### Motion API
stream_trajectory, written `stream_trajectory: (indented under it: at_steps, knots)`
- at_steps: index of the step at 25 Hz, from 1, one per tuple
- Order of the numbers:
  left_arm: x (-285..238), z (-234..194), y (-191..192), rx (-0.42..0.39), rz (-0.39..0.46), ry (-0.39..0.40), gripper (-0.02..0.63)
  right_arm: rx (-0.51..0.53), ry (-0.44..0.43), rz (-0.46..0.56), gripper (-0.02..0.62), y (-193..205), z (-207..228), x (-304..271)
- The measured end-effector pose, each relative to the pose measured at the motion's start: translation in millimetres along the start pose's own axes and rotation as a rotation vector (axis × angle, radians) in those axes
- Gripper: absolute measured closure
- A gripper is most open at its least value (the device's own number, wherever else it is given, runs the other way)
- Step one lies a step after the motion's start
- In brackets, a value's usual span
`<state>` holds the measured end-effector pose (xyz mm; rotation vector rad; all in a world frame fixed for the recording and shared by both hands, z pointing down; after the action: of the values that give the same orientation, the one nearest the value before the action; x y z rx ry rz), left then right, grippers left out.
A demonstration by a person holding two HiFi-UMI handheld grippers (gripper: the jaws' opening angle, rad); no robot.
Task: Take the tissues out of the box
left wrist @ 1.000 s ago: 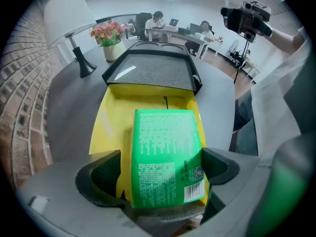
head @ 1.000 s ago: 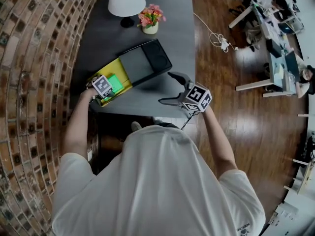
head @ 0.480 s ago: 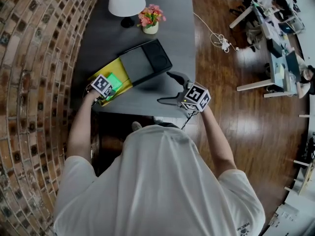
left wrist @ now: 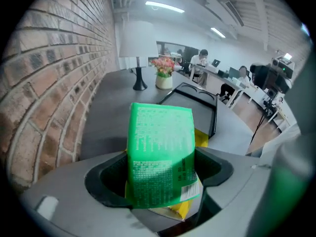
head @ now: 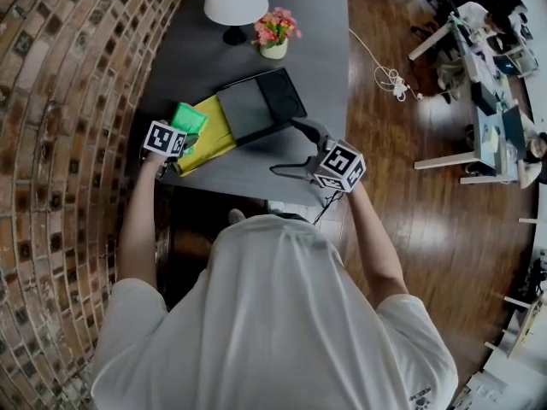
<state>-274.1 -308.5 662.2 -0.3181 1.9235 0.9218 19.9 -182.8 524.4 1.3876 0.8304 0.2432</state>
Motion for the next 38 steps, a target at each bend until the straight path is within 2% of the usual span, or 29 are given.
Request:
stream_trajectory:
  at_steps: [5, 11, 15, 16, 17, 22, 26, 34, 38]
  knots:
    - [35.8, 17.6, -18.8, -0.026, 0.148, -0.017, 0.204, -0.002, 0.026, 0.076, 0.058, -22.5, 3.7, -5.9]
    - [72.0, 52.1, -45.6, -0.054, 0.308, -0.014, 0.204, -0.048, 0.139, 0.206, 0.06, -51.8, 18.5, 2.0]
    - [90.4, 74.7, -63.2, -0.08, 0.415, -0.022, 0.204, -0.115, 0.186, 0.278, 0.063, -66.4, 25.4, 15.5]
    - [95.0, 80.7, -67.9, -0.087, 0.446, -0.022, 0.204, -0.124, 0.203, 0.297, 0.11, -69.5, 27.0, 20.2]
    - [99.7, 86.6, -72.8, -0.093, 0.479, -0.022, 0.204, -0.123, 0.225, 0.312, 0.123, -72.1, 29.0, 24.8]
    - [119.1, 115.3, -94.5, -0.125, 0.635, -0.019, 0.204, -0.146, 0.382, 0.367, 0.123, -78.2, 44.6, 49.4]
    - [128.5, 135.8, -107.6, -0.172, 0.738, -0.003, 0.202, -0.196, 0.557, 0.382, 0.123, -72.3, 60.8, 72.0]
    - [133.7, 169.5, -110.5, -0.203, 0.901, -0.012, 0.202, -0.248, 0.887, 0.369, 0.123, -46.0, 71.9, 111.3]
    - [134.8, 191.0, -108.4, -0.259, 0.948, -0.056, 0.204, -0.229, 0.995, 0.344, 0.123, -36.5, 65.4, 123.1]
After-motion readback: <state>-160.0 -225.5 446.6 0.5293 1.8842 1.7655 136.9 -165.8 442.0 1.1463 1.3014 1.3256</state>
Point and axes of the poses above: the fingertips, and each gripper's own axes: x backward along the fingers, z to its right, y out of its underside, the point moved 4 cm from there along x, backward along the fingers, and after that the axes turned 15 degrees about y, right-handed, at the moved point
